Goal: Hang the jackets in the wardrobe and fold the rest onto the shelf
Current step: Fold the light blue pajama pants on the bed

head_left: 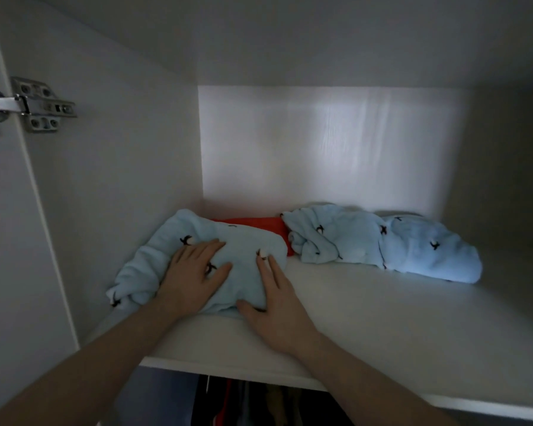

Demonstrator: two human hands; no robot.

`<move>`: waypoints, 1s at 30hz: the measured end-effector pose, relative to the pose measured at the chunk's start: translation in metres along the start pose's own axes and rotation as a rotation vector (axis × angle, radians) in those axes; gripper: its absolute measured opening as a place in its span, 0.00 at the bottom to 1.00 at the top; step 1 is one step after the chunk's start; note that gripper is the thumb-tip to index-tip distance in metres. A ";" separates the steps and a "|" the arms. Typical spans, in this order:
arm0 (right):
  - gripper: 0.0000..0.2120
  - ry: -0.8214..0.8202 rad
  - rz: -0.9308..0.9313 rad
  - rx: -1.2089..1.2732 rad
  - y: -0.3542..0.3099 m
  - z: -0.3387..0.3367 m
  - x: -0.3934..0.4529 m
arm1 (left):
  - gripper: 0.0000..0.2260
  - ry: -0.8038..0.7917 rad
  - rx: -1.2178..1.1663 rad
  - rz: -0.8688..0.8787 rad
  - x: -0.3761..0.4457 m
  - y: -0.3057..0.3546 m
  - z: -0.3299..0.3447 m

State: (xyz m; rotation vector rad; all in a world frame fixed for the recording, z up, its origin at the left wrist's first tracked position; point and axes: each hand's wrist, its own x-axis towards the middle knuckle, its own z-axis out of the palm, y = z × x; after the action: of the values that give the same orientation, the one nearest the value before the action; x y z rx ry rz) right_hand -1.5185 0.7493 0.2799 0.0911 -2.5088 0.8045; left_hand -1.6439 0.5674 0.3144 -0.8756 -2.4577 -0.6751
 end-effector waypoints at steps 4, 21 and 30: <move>0.46 -0.084 0.068 -0.145 -0.004 0.001 -0.003 | 0.39 -0.103 0.056 0.022 -0.018 -0.006 0.008; 0.39 -0.274 0.352 -0.275 -0.048 -0.012 -0.061 | 0.39 -0.212 -0.028 0.097 -0.061 -0.008 0.001; 0.22 0.271 0.323 -0.106 -0.122 -0.031 -0.208 | 0.21 -0.138 -0.548 0.348 -0.147 0.062 -0.026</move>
State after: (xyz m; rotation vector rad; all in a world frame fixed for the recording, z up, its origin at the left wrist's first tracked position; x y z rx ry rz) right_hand -1.2975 0.6486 0.2663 -0.4411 -2.3285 0.7478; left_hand -1.4936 0.5276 0.2725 -1.5547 -2.1681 -1.2107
